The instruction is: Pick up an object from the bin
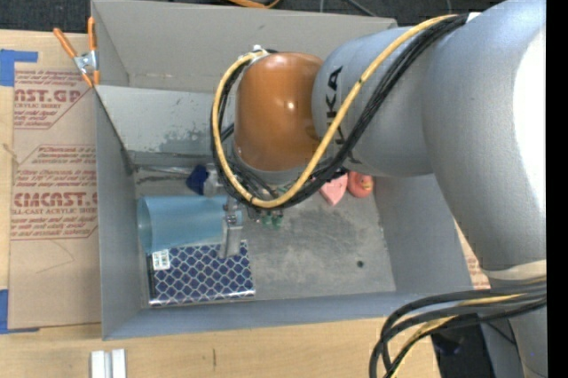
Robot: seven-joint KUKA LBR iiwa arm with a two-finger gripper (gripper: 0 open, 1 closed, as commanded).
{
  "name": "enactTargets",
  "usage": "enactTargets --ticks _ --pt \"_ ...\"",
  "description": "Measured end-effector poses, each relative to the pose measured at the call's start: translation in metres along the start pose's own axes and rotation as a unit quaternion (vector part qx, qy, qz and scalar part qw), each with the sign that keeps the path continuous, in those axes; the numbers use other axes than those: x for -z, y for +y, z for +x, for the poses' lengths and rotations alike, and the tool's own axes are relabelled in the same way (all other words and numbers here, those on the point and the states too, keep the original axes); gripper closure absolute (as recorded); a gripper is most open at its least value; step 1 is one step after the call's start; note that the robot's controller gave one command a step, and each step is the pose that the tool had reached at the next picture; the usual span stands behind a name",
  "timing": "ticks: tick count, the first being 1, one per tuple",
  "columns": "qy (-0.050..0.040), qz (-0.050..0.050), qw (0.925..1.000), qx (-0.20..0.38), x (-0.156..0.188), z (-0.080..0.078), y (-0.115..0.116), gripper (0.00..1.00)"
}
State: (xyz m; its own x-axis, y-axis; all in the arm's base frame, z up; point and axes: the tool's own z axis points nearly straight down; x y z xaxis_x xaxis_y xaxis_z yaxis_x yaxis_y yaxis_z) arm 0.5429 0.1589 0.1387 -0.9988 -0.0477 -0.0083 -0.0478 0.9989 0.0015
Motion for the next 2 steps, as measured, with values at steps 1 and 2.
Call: enactTargets --ticks 1,2 --pt "0.0 0.0 0.99 0.141 -0.04 0.011 0.021 0.0" --pt "-0.0039 -0.002 0.9717 0.236 -0.066 0.025 0.02 1.0"
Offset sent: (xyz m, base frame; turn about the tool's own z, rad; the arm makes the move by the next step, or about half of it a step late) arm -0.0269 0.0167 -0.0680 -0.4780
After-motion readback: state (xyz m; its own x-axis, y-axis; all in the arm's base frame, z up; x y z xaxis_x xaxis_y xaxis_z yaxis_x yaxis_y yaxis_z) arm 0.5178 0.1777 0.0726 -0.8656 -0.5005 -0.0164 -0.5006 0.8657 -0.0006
